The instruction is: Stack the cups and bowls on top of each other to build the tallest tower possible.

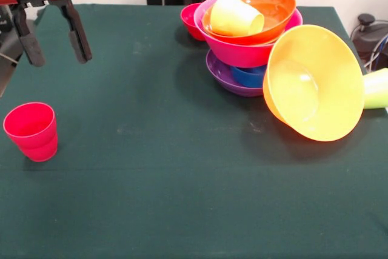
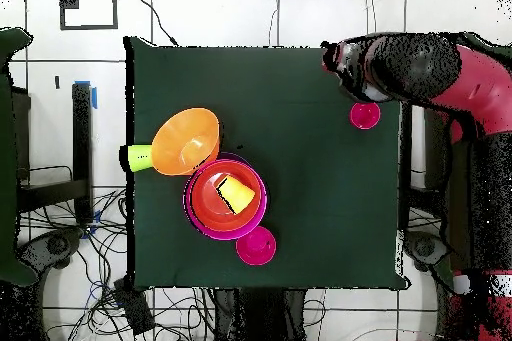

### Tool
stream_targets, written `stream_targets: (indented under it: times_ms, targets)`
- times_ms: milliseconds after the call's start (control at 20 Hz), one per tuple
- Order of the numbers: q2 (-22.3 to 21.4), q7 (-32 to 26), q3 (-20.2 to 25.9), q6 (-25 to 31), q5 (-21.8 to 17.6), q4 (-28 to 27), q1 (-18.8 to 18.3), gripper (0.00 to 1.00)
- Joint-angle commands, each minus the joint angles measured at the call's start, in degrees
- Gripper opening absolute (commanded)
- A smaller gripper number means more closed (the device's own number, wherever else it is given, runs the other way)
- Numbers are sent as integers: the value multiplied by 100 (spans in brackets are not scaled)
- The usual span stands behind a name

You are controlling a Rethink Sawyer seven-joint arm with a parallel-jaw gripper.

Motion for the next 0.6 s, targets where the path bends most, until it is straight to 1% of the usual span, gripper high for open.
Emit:
stream_targets:
  times_ms: [50,250,600]
  targets:
    - [430,-2114,202,444,-659,-83,42,100]
    - [694,-2248,207,283,-799,-217,17,100]
    - [1042,-2487,281,29,-1009,-266,-129,100]
